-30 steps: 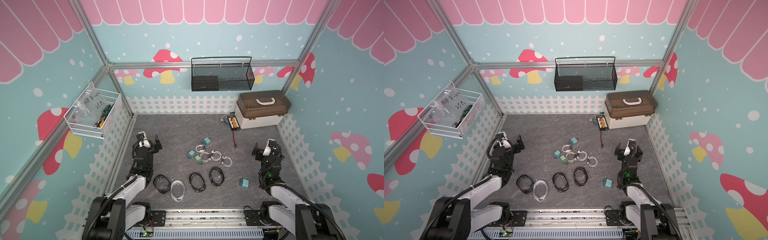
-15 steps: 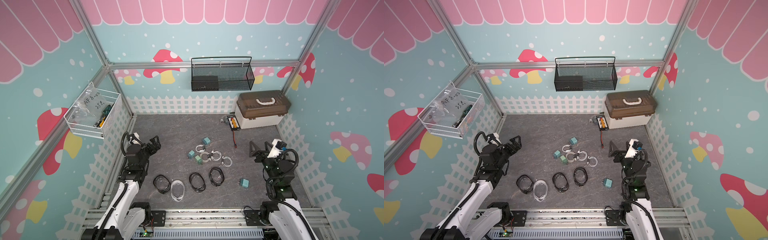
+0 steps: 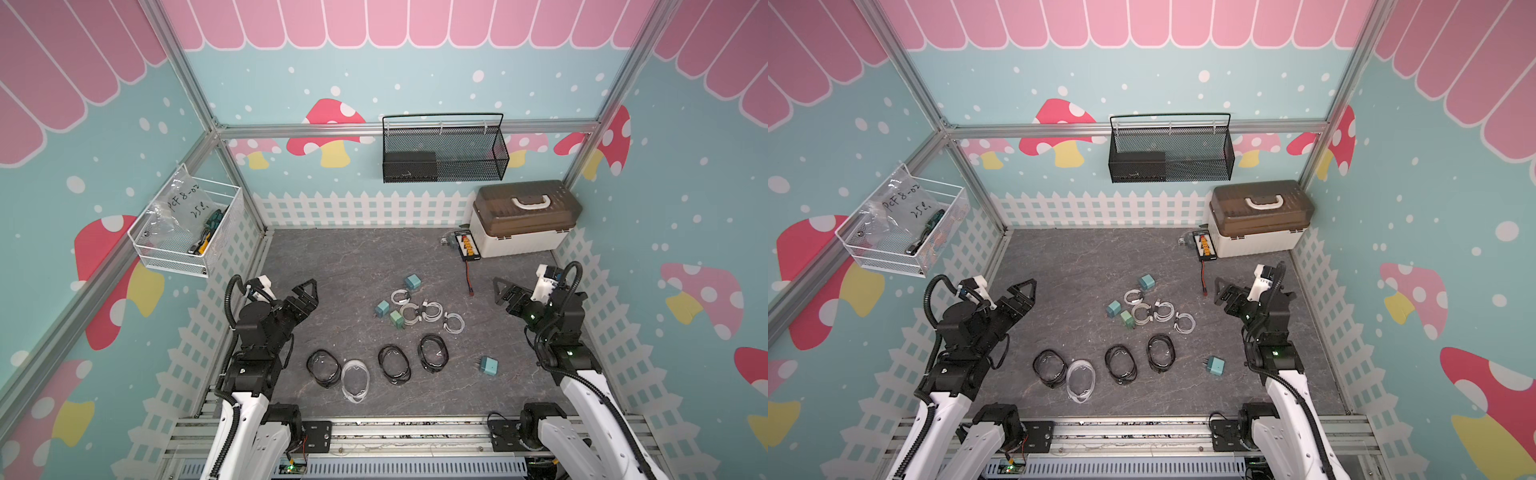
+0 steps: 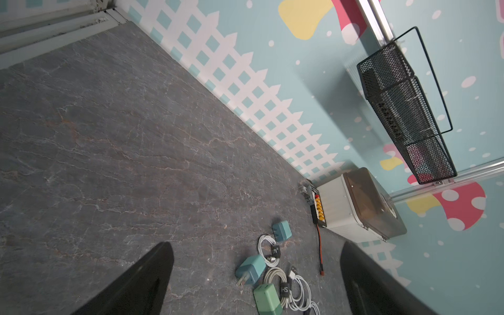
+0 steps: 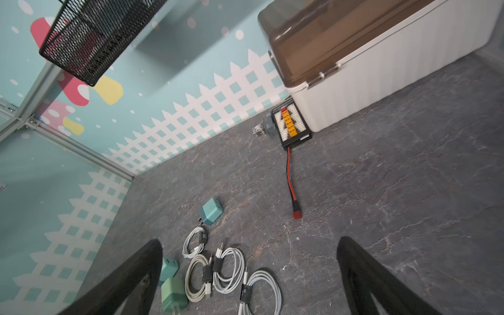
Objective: Pack away charging kits
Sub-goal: Pick up the storage bag at the center of the board.
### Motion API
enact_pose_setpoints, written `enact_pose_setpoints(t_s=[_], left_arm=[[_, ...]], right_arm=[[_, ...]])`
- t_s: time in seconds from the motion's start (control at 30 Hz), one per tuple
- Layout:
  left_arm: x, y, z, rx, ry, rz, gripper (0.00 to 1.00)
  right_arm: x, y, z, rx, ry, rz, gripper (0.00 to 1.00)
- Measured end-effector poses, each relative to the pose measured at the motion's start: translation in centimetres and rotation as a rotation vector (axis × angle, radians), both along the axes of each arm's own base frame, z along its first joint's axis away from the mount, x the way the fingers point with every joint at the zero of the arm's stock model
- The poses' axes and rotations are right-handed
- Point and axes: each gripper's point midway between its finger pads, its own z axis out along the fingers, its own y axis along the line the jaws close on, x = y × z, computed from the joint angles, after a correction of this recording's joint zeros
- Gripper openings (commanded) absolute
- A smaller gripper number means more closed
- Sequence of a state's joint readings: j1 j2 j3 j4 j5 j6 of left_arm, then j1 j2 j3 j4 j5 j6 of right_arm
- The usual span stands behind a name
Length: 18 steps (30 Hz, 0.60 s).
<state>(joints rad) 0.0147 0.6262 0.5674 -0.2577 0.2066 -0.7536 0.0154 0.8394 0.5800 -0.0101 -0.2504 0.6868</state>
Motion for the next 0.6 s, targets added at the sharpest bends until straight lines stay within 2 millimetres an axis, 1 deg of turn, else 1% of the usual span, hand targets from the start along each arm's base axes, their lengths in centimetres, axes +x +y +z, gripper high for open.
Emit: enact_pose_setpoints(t_s=[0.07, 0.1, 0.2, 0.37, 0.43, 0.5, 0.6], left_arm=[[-0.5, -1.4, -0.9, -0.009, 0.042, -0.050, 0.99], [-1.0, -2.6, -1.3, -0.008, 0.060, -0.091, 1.00], [-3.0, -7.1, -1.6, 0.018, 0.087, -0.238, 0.99], [-6.1, -14.9, -1.6, 0.119, 0.125, -0.448, 0.92], [-6.7, -17.9, -2.0, 0.187, 0.153, -0.502, 0.88], [-7.0, -20.9, -2.9, 0.258, 0.191, -0.542, 0.86], [-7.2, -23.8, -4.7, 0.353, 0.238, -0.563, 0.86]], right_arm=[[0.4, 0.2, -1.7, -0.005, 0.064, 0.009, 0.96], [0.4, 0.3, -2.8, -0.009, 0.105, 0.010, 0.94], [0.3, 0.6, -4.9, -0.030, 0.182, 0.009, 0.91], [0.2, 1.3, -8.5, -0.102, 0.326, 0.008, 0.82], [0.5, 1.3, -9.4, -0.127, 0.373, 0.000, 0.80], [0.6, 0.8, -10.2, -0.153, 0.410, -0.022, 0.79], [0.5, 0.1, -11.4, -0.185, 0.455, -0.056, 0.77]])
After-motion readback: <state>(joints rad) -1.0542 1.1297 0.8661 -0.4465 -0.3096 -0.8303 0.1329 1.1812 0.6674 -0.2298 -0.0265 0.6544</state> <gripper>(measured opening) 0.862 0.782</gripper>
